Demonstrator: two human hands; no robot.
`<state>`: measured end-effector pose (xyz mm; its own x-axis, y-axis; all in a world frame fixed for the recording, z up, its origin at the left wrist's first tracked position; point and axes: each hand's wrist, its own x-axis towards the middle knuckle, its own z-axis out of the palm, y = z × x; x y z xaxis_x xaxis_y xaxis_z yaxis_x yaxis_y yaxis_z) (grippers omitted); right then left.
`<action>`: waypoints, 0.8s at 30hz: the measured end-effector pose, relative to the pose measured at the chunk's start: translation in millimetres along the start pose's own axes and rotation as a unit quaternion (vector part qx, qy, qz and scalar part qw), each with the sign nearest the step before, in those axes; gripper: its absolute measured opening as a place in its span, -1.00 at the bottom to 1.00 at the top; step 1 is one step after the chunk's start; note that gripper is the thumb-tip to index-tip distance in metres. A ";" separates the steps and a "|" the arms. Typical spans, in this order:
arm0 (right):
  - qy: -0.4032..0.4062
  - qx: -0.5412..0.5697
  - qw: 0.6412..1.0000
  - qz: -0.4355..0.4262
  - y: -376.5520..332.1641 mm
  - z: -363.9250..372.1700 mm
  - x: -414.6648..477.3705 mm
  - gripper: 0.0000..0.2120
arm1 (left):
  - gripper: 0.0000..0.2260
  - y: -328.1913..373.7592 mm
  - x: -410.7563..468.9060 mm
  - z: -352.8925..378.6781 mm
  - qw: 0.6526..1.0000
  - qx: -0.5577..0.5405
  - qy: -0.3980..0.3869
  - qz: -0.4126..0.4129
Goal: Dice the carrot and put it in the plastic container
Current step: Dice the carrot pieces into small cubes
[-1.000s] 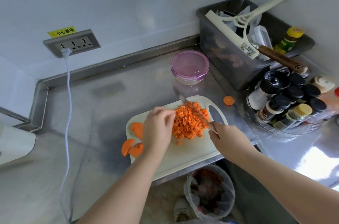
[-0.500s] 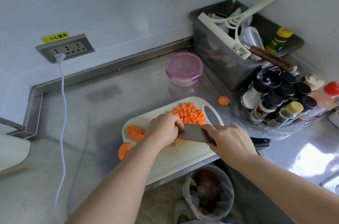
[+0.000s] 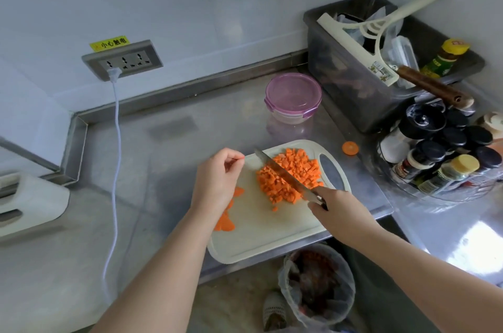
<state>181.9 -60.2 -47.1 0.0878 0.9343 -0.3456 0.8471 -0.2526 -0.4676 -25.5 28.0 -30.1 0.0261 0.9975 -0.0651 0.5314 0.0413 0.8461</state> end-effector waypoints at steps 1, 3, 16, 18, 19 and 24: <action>0.000 0.029 1.000 0.010 -4.1 2.8 2.0 -0.77 | -0.81 -8.2 -2.3 -7.0 1.000 -0.008 -0.002 -0.025; -0.003 0.083 0.996 0.019 -13.6 7.3 5.3 -0.64 | -0.80 -29.6 -6.8 -20.1 0.998 0.025 -0.017 -0.057; -0.057 0.152 0.986 0.037 -49.9 22.6 8.9 -0.77 | -0.69 -88.0 -31.5 -39.3 0.912 0.378 -0.157 -0.024; -0.057 0.151 0.986 0.039 -50.1 23.4 8.1 -0.78 | -0.70 -82.9 -27.9 -40.0 0.900 0.401 -0.173 -0.011; -0.059 0.151 0.986 0.041 -50.1 23.5 7.4 -0.78 | -0.70 -81.8 -25.9 -40.6 0.894 0.411 -0.177 -0.011; -0.057 0.148 0.986 0.045 -50.2 22.7 4.5 -0.77 | -0.77 -80.2 -23.4 -44.8 0.871 0.452 -0.192 0.037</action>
<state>127.9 -49.1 -43.6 0.0819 0.8747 -0.4778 0.6475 -0.4111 -0.6416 -106.7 3.9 -72.8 0.2777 0.8962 -0.3460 0.9606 -0.2568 0.1059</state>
